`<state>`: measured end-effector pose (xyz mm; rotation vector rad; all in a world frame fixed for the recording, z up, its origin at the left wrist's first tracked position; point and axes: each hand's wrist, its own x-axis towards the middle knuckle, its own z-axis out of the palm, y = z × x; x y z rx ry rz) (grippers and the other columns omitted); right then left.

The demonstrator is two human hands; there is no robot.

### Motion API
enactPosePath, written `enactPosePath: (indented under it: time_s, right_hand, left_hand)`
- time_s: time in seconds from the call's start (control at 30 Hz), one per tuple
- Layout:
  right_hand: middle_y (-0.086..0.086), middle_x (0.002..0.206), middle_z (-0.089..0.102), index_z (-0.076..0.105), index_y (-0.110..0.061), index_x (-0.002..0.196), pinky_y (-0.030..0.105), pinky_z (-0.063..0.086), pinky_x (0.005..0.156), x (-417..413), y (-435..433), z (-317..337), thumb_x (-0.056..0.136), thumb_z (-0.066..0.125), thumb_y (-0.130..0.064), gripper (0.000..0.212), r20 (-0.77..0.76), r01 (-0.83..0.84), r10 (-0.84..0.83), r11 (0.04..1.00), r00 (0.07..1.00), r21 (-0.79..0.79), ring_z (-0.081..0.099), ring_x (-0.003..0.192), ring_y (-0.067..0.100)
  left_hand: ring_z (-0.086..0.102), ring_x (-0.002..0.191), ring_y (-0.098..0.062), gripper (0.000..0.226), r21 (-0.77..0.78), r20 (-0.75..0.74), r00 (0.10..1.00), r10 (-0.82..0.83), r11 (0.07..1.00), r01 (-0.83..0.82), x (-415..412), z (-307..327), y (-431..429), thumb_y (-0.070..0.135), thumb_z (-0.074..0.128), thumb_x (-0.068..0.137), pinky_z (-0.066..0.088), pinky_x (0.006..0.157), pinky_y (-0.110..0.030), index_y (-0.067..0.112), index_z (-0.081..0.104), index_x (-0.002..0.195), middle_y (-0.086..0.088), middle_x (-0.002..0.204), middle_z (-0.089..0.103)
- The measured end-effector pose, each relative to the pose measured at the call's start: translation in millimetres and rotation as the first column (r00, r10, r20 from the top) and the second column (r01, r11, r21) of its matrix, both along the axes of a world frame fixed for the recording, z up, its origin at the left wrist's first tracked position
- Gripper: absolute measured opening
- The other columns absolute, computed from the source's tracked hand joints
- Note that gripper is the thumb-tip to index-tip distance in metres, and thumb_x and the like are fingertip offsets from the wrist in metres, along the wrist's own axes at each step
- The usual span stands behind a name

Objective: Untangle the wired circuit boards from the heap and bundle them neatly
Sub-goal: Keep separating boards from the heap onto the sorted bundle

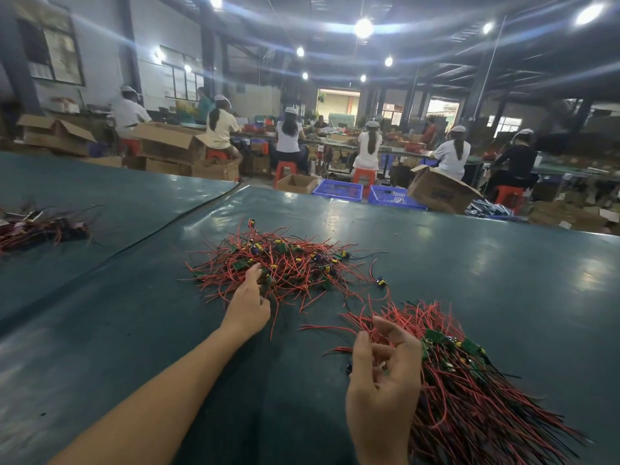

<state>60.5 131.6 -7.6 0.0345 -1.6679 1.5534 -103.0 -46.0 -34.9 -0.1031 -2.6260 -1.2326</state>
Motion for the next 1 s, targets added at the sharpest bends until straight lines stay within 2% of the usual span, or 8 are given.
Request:
enactPosePath:
  time_s: [0.07,0.17,0.37,0.53,0.63,0.83,0.93,1.0]
  right_hand:
    - [-0.006,0.129,0.047,0.056,-0.033,0.121,0.017,0.053,0.061,0,-3,-3,0.090,0.061,-0.005,0.042,-0.020,0.004,-0.002,0.992,1.000,0.124,0.060,0.097,0.009]
    - [-0.009,0.149,0.032,0.050,-0.022,0.140,0.020,0.053,0.083,-3,-4,-10,0.091,0.060,-0.012,0.051,0.014,-0.023,0.020,0.960,1.000,0.279,0.045,0.129,0.006]
    - [-0.022,0.149,0.025,0.047,-0.031,0.139,0.020,0.050,0.088,-8,-2,-18,0.090,0.065,-0.015,0.055,0.133,-0.130,0.091,0.938,0.987,0.322,0.037,0.132,-0.002]
    - [-0.028,0.143,0.028,0.040,-0.046,0.132,0.006,0.043,0.087,-7,-1,-18,0.090,0.066,-0.021,0.055,0.214,-0.194,0.124,0.918,0.969,0.347,0.034,0.131,-0.007]
    - [-0.031,0.136,0.032,0.042,-0.047,0.128,0.009,0.043,0.088,-7,-2,-17,0.090,0.065,-0.025,0.049,0.238,-0.206,0.124,0.910,0.963,0.359,0.037,0.127,-0.007]
    - [-0.024,0.115,0.053,0.056,-0.031,0.126,0.014,0.047,0.084,-12,2,-20,0.093,0.062,-0.030,0.033,0.382,-0.309,0.165,0.883,0.909,0.353,0.050,0.110,-0.008]
    - [-0.021,0.118,0.051,0.051,-0.030,0.134,0.022,0.044,0.100,-15,5,-24,0.094,0.058,-0.039,0.041,0.538,-0.377,0.139,0.852,0.832,0.363,0.049,0.116,-0.003]
    - [-0.019,0.119,0.046,0.046,-0.027,0.141,0.020,0.037,0.103,-16,6,-26,0.096,0.054,-0.042,0.048,0.608,-0.396,0.099,0.837,0.788,0.376,0.045,0.116,0.001]
  left_hand:
    - [0.050,0.123,-0.027,0.073,0.031,0.068,0.998,-0.006,0.999,0.004,-9,2,1,-0.002,0.048,0.092,0.044,0.101,-0.040,0.014,0.011,0.154,-0.004,0.154,0.034]
    - [0.058,0.104,-0.021,0.067,0.059,0.111,0.993,0.044,0.997,-0.051,-21,6,7,0.006,0.054,0.094,0.048,0.087,-0.032,0.013,0.022,0.152,-0.007,0.146,0.046]
    - [0.058,0.105,-0.026,0.038,-0.027,0.100,0.987,0.130,0.991,-0.127,-24,4,12,0.028,0.064,0.090,0.049,0.095,-0.040,0.014,0.058,0.125,-0.005,0.112,0.064]
    - [0.061,0.088,-0.019,0.020,0.137,0.009,0.979,0.205,0.969,-0.205,-9,8,11,0.037,0.067,0.087,0.051,0.085,-0.038,0.022,0.057,0.097,0.006,0.089,0.062]
    - [0.061,0.081,-0.013,0.017,0.327,-0.076,0.966,0.245,0.922,-0.208,11,13,9,0.034,0.063,0.091,0.047,0.067,-0.023,0.020,0.058,0.097,0.007,0.085,0.062]
    - [0.055,0.052,-0.009,0.022,0.839,0.031,0.998,0.047,0.542,-0.052,59,30,19,0.026,0.049,0.100,0.040,0.049,-0.021,0.013,0.065,0.094,-0.001,0.075,0.066]
    - [0.053,0.054,-0.007,0.027,0.948,0.170,0.964,-0.203,0.300,-0.104,80,31,22,0.027,0.048,0.099,0.040,0.046,-0.020,0.012,0.070,0.100,0.003,0.075,0.066]
    - [0.054,0.057,-0.007,0.028,0.960,0.213,0.921,-0.327,0.246,-0.134,91,28,23,0.030,0.052,0.095,0.042,0.048,-0.019,0.012,0.071,0.106,0.005,0.079,0.067]
